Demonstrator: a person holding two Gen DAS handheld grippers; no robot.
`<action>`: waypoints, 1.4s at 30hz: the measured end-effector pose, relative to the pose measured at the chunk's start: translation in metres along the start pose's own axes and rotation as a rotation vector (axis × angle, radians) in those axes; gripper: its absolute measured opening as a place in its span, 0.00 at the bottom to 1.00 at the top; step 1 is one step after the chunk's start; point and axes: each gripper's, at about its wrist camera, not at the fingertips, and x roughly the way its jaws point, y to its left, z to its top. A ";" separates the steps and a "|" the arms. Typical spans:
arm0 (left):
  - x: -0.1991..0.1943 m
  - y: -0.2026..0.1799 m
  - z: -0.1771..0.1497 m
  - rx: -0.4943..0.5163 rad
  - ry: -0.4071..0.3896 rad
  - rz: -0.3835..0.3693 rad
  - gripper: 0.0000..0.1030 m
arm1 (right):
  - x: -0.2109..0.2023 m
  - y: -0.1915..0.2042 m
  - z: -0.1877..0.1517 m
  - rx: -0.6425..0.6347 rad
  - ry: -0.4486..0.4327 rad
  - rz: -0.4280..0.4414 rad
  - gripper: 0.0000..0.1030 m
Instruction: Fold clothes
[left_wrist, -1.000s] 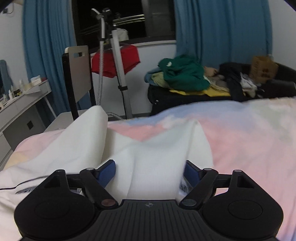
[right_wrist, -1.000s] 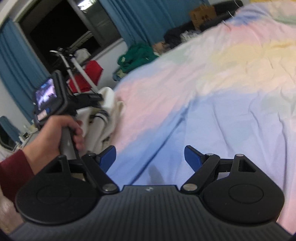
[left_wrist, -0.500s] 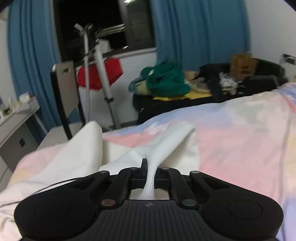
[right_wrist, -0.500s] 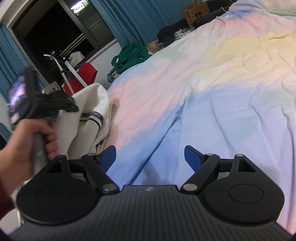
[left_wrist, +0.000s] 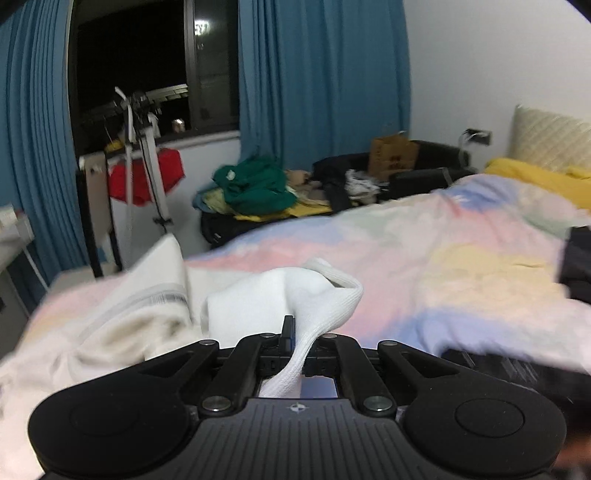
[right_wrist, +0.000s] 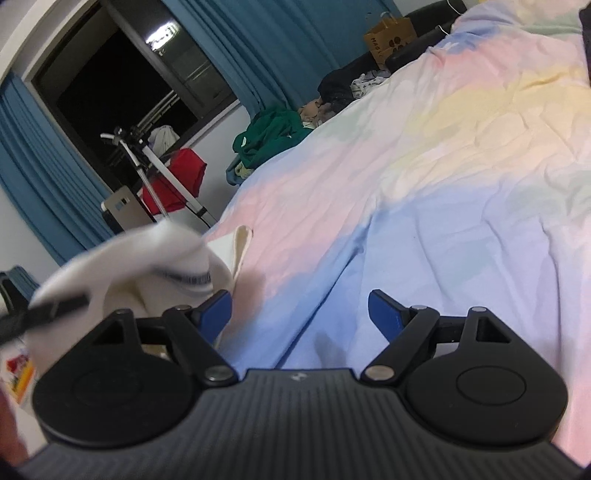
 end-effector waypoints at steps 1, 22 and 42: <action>-0.008 0.003 -0.016 -0.024 0.032 -0.042 0.02 | -0.002 -0.001 0.000 0.010 -0.003 0.007 0.81; -0.012 0.056 -0.140 -0.312 0.236 -0.106 0.03 | 0.086 -0.011 -0.014 0.288 0.254 0.210 0.56; -0.010 0.046 -0.130 -0.305 0.154 -0.134 0.04 | 0.100 0.039 -0.011 0.178 0.263 0.325 0.18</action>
